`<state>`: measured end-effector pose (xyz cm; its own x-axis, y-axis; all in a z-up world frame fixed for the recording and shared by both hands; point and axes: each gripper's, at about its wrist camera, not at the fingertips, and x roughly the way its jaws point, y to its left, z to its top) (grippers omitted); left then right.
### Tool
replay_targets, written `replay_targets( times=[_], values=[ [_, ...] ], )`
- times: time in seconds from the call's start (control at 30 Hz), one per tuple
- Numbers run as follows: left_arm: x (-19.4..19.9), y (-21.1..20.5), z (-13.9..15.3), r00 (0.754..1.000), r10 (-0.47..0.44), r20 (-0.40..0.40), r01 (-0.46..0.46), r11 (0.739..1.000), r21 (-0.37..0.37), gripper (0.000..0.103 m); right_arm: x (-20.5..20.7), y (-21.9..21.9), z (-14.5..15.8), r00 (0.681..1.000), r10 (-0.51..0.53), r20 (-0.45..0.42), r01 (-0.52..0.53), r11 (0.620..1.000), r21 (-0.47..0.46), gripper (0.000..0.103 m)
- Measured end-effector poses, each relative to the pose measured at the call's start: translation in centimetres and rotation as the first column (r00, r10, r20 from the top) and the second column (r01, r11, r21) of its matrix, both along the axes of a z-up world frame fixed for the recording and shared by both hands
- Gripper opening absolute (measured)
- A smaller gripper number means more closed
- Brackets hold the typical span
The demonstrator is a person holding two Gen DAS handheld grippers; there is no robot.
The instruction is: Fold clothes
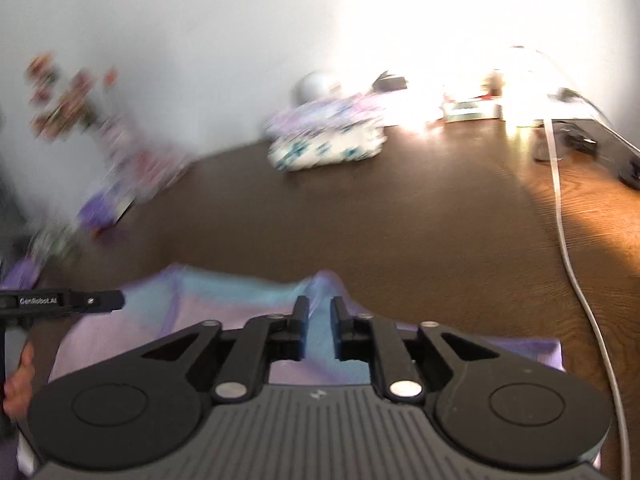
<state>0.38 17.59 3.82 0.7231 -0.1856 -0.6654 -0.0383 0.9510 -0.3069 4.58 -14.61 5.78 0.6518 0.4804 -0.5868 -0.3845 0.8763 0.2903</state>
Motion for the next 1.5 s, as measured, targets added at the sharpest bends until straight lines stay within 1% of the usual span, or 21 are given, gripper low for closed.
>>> replay_targets(
  times=[0.03, 0.07, 0.17, 0.27, 0.33, 0.4, 0.47, 0.57, 0.7, 0.8, 0.87, 0.93, 0.97, 1.0, 1.07, 1.1, 1.13, 1.17, 1.2, 1.27, 1.5],
  values=[
    [-1.0, -0.5, -0.2, 0.999, -0.035, -0.011, 0.035, 0.999, 0.008, 0.047, -0.8, -0.1, 0.0, 0.999, 0.032, -0.003, -0.032, 0.999, -0.013, 0.022],
    [-2.1, -1.0, -0.4, 0.997, -0.07, -0.022, 0.07, 0.997, 0.015, 0.047, -1.7, -0.1, -0.4, 0.999, 0.052, -0.01, -0.053, 0.998, -0.027, 0.023],
    [-5.2, -2.5, -1.0, 0.983, -0.174, -0.057, 0.176, 0.984, 0.035, 0.045, -4.1, -0.4, -1.5, 0.995, 0.095, -0.039, -0.098, 0.993, -0.07, 0.023],
    [-7.5, -3.4, -1.3, 0.972, -0.233, -0.041, 0.236, 0.969, 0.077, 0.045, -5.9, -0.9, -2.0, 0.992, 0.104, -0.065, -0.109, 0.991, -0.083, 0.023],
    [-8.5, -2.8, -1.2, 0.972, -0.233, -0.036, 0.235, 0.968, 0.089, 0.045, -7.0, -1.8, -1.9, 0.99, 0.115, -0.077, -0.12, 0.991, -0.059, 0.023],
    [-9.3, -1.9, -1.1, 0.975, -0.222, -0.025, 0.223, 0.971, 0.08, 0.044, -8.0, -2.0, -1.9, 0.986, 0.138, -0.09, -0.141, 0.989, -0.035, 0.024],
    [-10.1, -1.1, -0.9, 0.975, -0.222, -0.015, 0.222, 0.973, 0.062, 0.044, -8.9, -1.9, -2.0, 0.981, 0.164, -0.104, -0.166, 0.986, -0.011, 0.032],
    [-11.3, -0.5, -0.7, 0.966, -0.258, 0.011, 0.258, 0.965, 0.041, 0.044, -10.1, -1.8, -2.2, 0.971, 0.204, -0.124, -0.203, 0.979, 0.025, 0.033],
    [-12.3, 0.2, -1.3, 0.953, -0.302, 0.007, 0.301, 0.953, 0.01, 0.044, -11.7, -1.7, -2.3, 0.955, 0.257, -0.147, -0.248, 0.966, 0.072, 0.033],
    [-13.2, 0.6, -1.9, 0.945, -0.327, 0.005, 0.327, 0.945, 0.001, 0.044, -12.2, -1.5, -2.2, 0.949, 0.276, -0.152, -0.269, 0.961, 0.065, 0.033],
    [-14.0, 1.0, -2.1, 0.935, -0.352, 0.035, 0.352, 0.936, 0.009, 0.044, -12.6, -1.5, -2.1, 0.943, 0.293, -0.159, -0.287, 0.956, 0.058, 0.033],
    [-14.8, 1.9, -2.4, 0.928, -0.368, 0.066, 0.368, 0.93, 0.008, 0.039, -13.1, -1.5, -2.3, 0.935, 0.316, -0.161, -0.314, 0.949, 0.041, 0.033],
    [-14.9, 2.2, -2.5, 0.929, -0.364, 0.069, 0.365, 0.931, 0.005, 0.031, -13.4, -1.4, -2.4, 0.931, 0.327, -0.161, -0.326, 0.945, 0.034, 0.032],
    [-15.1, 2.6, -2.6, 0.93, -0.36, 0.071, 0.361, 0.932, 0.003, 0.019, -13.6, -1.4, -2.6, 0.929, 0.333, -0.159, -0.332, 0.943, 0.033, 0.031],
    [-15.3, 3.2, -2.8, 0.933, -0.353, 0.076, 0.354, 0.935, -0.002, 0.009, -13.8, -1.4, -2.9, 0.927, 0.34, -0.159, -0.339, 0.94, 0.034, 0.011],
    [-15.4, 3.6, -2.9, 0.934, -0.349, 0.078, 0.351, 0.936, -0.005, 0.006, -13.9, -1.4, -3.0, 0.931, 0.332, -0.153, -0.332, 0.943, 0.027, 0.009],
    [-15.5, 3.9, -3.0, 0.935, -0.346, 0.08, 0.347, 0.938, -0.007, 0.006, -14.0, -1.4, -3.0, 0.934, 0.328, -0.144, -0.328, 0.944, 0.021, 0.006],
    [-15.7, 3.8, -2.9, 0.931, -0.355, 0.088, 0.356, 0.934, 0.006, 0.002, -14.1, -1.5, -2.9, 0.936, 0.329, -0.128, -0.329, 0.944, 0.021, 0.003],
    [-15.8, 3.6, -2.9, 0.926, -0.365, 0.095, 0.365, 0.931, 0.018, 0.002, -14.2, -1.7, -2.8, 0.937, 0.33, -0.113, -0.329, 0.944, 0.023, 0.003],
    [-16.2, 3.6, -2.8, 0.922, -0.37, 0.111, 0.371, 0.929, 0.012, 0.001, -14.4, -2.3, -2.4, 0.94, 0.331, -0.085, -0.329, 0.944, 0.036, 0.003],
    [-16.8, 4.0, -2.4, 0.934, -0.334, 0.125, 0.332, 0.943, 0.032, 0.0, -14.9, -3.5, -2.0, 0.941, 0.333, -0.059, -0.332, 0.943, 0.031, 0.002]
  ],
)
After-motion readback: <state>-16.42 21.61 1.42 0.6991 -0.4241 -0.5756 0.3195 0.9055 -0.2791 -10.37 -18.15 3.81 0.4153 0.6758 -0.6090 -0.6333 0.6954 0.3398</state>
